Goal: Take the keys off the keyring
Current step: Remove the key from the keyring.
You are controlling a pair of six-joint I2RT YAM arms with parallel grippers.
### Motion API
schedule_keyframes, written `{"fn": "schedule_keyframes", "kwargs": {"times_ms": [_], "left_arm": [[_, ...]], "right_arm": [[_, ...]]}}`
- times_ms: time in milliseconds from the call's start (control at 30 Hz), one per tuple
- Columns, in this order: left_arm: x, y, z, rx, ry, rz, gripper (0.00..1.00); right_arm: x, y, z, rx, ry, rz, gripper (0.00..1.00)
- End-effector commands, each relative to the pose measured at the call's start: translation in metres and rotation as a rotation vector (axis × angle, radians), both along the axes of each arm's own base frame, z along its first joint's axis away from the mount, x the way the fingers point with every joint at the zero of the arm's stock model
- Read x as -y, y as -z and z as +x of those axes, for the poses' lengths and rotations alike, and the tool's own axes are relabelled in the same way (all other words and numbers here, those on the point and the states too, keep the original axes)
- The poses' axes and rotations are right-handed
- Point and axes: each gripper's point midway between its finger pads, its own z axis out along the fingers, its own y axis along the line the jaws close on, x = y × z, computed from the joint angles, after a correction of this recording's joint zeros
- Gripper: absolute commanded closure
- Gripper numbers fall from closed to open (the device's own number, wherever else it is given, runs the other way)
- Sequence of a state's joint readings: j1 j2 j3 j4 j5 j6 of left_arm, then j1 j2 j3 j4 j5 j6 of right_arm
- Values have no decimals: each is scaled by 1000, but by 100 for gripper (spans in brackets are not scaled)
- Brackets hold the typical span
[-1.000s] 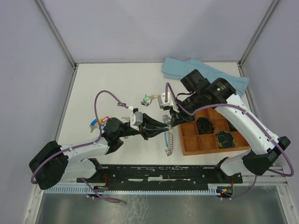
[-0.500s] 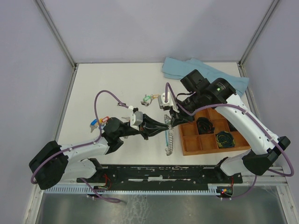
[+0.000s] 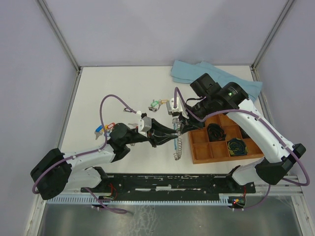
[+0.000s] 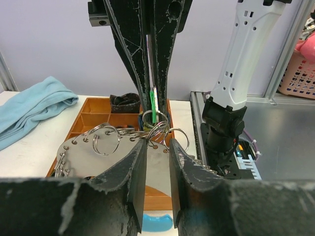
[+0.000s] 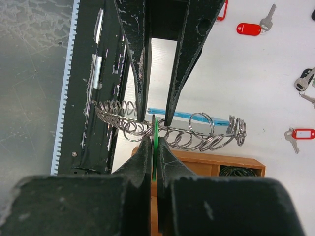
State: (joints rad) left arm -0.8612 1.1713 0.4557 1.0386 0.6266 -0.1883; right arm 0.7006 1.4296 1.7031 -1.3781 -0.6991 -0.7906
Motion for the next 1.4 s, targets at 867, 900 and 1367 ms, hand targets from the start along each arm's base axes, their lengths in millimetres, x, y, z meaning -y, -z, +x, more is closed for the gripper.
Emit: {"fn": "schedule_keyframes", "kwargs": {"times_ms": [867, 900, 1367], "left_arm": [[1, -23, -1, 69, 0, -35, 97], [0, -23, -1, 70, -3, -35, 97], [-12, -25, 7, 58, -97, -52, 97]], "right_arm": [[3, -13, 4, 86, 14, 7, 99], [4, -13, 4, 88, 16, 6, 99], [11, -17, 3, 123, 29, 5, 99]]}}
